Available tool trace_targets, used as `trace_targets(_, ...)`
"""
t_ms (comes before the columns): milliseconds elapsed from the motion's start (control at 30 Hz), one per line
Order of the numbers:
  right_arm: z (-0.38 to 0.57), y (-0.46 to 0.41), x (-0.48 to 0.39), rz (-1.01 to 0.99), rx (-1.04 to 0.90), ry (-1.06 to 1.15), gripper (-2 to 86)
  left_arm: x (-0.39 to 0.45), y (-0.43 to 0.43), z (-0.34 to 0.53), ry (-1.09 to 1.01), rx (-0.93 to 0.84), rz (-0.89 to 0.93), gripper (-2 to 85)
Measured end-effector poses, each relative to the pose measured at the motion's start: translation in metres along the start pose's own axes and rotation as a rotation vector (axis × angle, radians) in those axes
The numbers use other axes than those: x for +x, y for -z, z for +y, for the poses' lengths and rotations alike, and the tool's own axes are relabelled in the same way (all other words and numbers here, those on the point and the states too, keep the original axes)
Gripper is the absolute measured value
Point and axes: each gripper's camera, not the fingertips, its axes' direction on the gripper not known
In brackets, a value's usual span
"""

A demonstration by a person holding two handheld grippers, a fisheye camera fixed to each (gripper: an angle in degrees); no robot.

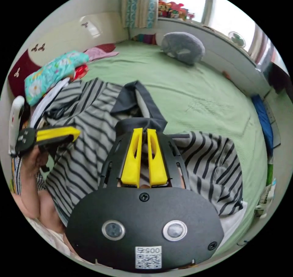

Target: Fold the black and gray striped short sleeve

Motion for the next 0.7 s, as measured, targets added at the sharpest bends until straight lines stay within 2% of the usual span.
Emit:
trace_targets(100, 0.016, -0.038, 0.001, -0.031, -0.216, -0.016, 1.2, 0.001, -0.005, -0.002, -0.005, -0.011, -0.008, -0.7)
trace_targets(300, 0.015, 0.021, 0.020, -0.127, -0.059, -0.006, 7.3, -0.003, -0.010, -0.005, 0.006, -0.012, 0.008, -0.7)
trace_targets(433, -0.005, 0.050, 0.048, -0.048, 0.043, -0.066, 10.4, -0.004, -0.014, -0.006, 0.003, -0.015, 0.008, -0.7)
trace_targets(700, -0.027, 0.001, 0.115, -0.218, -0.116, -0.325, 9.7, -0.009, -0.018, -0.008, 0.013, -0.015, 0.018, -0.7)
